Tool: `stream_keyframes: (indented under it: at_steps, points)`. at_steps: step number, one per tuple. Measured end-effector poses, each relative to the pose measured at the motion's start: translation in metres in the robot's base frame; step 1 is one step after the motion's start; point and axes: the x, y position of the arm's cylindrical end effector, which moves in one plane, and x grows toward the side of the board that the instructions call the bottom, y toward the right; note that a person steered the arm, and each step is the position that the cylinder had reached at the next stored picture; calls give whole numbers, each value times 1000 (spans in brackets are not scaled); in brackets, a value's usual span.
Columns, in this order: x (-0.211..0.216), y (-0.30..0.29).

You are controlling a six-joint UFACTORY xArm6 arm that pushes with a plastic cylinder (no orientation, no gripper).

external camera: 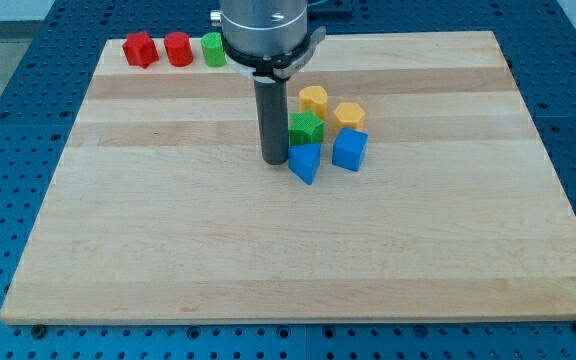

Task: Move the blue triangle to the blue cube

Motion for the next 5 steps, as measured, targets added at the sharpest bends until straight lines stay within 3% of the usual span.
stream_keyframes:
  at_steps: [5]
  points:
    - [6, 0]
